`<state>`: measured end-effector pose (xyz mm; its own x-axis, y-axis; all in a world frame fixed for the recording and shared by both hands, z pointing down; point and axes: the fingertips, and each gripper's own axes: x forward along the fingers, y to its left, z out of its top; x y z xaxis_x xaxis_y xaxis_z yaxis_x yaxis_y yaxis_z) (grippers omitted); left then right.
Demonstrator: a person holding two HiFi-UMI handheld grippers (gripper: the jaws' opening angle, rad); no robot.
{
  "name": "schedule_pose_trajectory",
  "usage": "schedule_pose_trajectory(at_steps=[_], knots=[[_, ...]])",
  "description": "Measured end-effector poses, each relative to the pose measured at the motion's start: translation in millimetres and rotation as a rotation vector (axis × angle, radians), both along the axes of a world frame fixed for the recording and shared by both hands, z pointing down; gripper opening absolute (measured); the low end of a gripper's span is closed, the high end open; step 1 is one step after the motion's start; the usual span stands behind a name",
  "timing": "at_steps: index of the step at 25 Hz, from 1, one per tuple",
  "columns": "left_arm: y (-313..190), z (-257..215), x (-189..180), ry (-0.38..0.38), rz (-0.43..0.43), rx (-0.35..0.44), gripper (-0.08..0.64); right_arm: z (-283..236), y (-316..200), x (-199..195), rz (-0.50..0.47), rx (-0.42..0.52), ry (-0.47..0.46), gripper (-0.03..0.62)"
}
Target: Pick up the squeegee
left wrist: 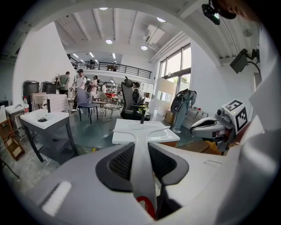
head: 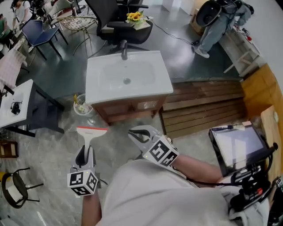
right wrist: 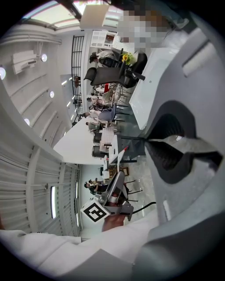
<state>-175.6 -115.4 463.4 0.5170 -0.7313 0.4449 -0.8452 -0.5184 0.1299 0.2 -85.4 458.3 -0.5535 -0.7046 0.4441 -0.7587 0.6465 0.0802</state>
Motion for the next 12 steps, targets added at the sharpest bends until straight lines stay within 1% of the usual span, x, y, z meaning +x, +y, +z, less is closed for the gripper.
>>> schedule_pose_trajectory(at_steps=[5,9,12], knots=[[-11,2,15,-0.003,0.013,-0.004,0.109,3,-7,13,0.015,-0.005,-0.004,0.020],[-24,4,23,-0.004,0.017,-0.011,0.109,6,-16,24,0.030,-0.030,0.011,0.019],[-36,5,30,-0.005,0.025,-0.017,0.109,5,-27,32,0.041,-0.025,0.010,0.019]])
